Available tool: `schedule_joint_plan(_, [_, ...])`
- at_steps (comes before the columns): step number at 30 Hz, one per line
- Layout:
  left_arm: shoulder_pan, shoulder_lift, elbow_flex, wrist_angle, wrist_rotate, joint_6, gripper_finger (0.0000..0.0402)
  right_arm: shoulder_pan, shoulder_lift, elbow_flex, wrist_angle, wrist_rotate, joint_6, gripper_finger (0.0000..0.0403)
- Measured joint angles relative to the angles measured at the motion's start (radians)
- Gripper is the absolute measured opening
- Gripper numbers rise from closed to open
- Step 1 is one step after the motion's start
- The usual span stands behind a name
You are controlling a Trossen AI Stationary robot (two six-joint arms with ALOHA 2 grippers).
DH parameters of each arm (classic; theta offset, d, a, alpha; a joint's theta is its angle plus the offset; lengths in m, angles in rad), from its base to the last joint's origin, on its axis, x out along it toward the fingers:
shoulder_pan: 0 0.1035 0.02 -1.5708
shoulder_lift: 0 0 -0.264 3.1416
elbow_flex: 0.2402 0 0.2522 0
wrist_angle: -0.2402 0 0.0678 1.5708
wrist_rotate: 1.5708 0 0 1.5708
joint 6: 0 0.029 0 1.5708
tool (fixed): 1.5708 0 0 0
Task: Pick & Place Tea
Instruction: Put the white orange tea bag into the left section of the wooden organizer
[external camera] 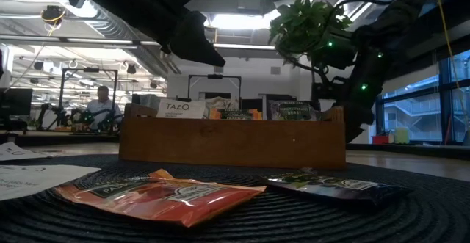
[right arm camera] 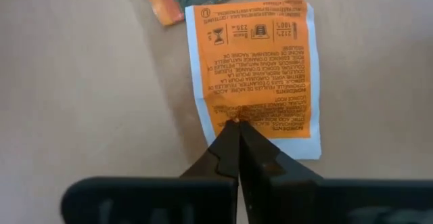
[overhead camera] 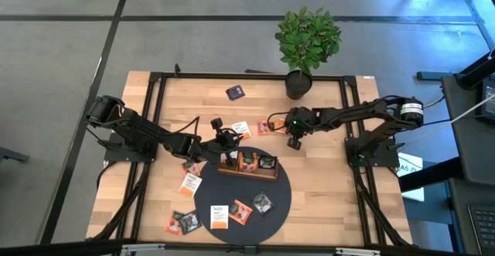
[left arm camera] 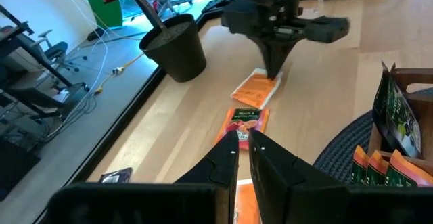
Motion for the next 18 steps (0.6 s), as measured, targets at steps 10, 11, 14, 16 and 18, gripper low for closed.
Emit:
schedule_joint_plan(10, [0.0,0.0,0.0,0.001,0.027,0.0,0.0033,0.004,-0.157,0.053,-0.245,-0.048,0.025,0.0002])
schedule_joint_plan(11, [0.0,0.0,0.0,0.001,0.034,0.0,0.0033,0.004,-0.168,0.053,-0.265,-0.05,0.028,0.0002])
schedule_joint_plan(14, [0.0,0.0,0.0,0.001,0.044,0.0,0.0033,0.008,-0.186,0.051,-0.285,-0.057,0.047,0.0001])
schedule_joint_plan(16, [0.0,0.0,0.0,0.002,0.045,0.0,0.0033,0.008,-0.189,0.052,-0.288,-0.07,0.051,0.0001])
schedule_joint_plan(18, [0.0,0.0,0.0,0.002,0.045,0.0,0.0033,0.009,-0.19,0.052,-0.29,-0.094,0.052,0.0001])
